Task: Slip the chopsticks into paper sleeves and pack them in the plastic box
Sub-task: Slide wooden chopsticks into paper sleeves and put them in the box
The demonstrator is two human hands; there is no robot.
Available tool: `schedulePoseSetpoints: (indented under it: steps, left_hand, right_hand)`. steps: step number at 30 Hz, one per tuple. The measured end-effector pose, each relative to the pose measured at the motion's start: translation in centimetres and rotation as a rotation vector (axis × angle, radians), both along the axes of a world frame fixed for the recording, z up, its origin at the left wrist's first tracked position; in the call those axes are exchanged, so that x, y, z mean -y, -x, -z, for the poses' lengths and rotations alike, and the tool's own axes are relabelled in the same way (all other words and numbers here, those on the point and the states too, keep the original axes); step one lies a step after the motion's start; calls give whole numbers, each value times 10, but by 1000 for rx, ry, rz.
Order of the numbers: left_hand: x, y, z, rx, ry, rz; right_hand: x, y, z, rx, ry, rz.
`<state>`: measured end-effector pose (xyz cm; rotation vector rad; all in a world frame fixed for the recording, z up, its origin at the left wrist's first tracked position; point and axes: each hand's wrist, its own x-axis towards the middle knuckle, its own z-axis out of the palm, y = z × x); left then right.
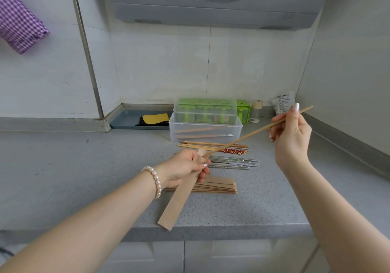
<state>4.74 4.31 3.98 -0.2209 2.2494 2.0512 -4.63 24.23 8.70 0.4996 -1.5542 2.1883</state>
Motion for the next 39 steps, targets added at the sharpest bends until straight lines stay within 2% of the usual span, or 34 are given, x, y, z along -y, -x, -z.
schedulePoseSetpoints:
  steps: [6,13,18,22,27,29,33,35,39]
  left_hand:
    - [-2,-1,1,-13,109,22]
    - [-4,-6,-4,49,181,233]
    - [-7,-7,-3,66,87,198]
    - [-7,-5,-3,67,161,149]
    - [-6,-3,1,91,187,146]
    - [-5,-2,1,98,180,142]
    - [-2,-1,-3,98,143,118]
    - [0,-1,-4,99,120,108]
    - [2,2,-1,102,110,99]
  right_hand:
    - [5,-7,-2,-41,-56,-15]
    - [1,34,-6,267,-153,-90]
    - [5,42,10,460,-268,-340]
    - [14,30,34,555,-427,-545]
    - [29,3,51,593,-629,-692]
    - [33,0,52,579,-612,-626]
    - [31,6,45,387,-321,-256]
    - [30,6,42,338,-294,-244]
    - [34,5,51,373,-358,-283]
